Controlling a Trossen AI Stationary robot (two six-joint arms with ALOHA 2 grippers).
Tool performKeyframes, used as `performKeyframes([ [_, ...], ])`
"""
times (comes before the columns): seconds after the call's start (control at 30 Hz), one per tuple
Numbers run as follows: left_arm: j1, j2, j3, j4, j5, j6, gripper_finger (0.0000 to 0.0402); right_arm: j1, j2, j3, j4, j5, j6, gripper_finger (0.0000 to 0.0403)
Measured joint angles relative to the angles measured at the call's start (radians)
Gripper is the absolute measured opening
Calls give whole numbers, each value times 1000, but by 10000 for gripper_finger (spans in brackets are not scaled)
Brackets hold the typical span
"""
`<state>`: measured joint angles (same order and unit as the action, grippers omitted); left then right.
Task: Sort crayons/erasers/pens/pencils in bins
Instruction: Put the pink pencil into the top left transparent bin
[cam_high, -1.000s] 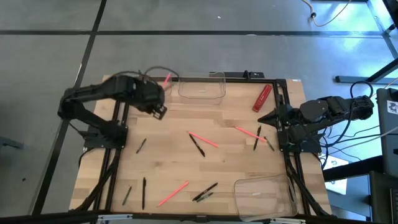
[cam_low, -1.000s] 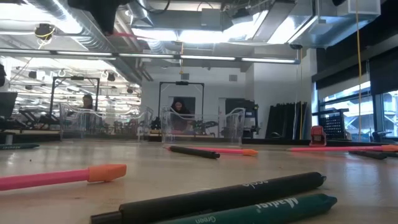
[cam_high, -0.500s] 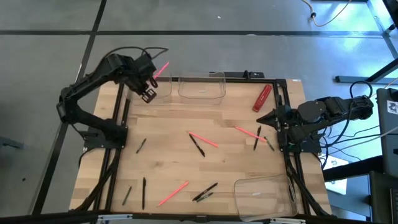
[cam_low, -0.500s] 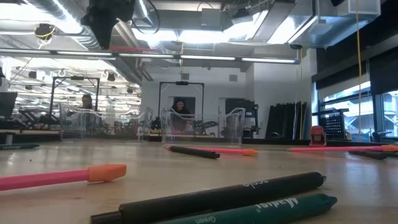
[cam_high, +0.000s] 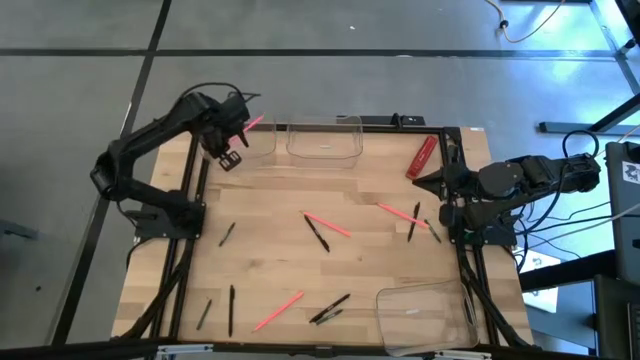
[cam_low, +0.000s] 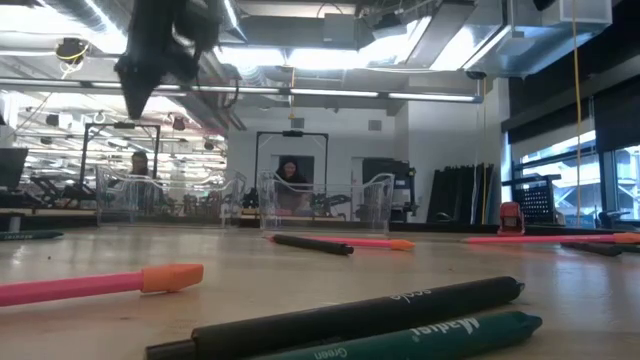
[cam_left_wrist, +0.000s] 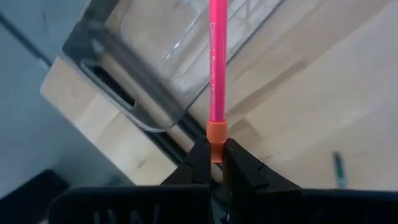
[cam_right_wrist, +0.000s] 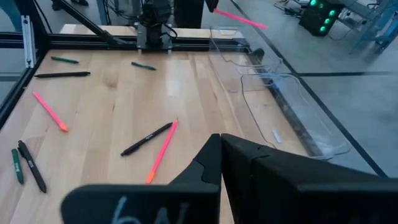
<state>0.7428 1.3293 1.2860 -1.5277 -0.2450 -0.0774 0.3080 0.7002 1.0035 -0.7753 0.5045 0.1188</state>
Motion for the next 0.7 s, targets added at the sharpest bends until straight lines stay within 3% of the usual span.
performKeyframes([
  [0.27, 46, 0, -187, 187, -41, 9, 8, 0, 0, 0, 0, 1, 0, 6],
  [0.7, 70, 0, -368, 404, -70, 38, 8, 0, 0, 0, 0, 2, -1, 6],
])
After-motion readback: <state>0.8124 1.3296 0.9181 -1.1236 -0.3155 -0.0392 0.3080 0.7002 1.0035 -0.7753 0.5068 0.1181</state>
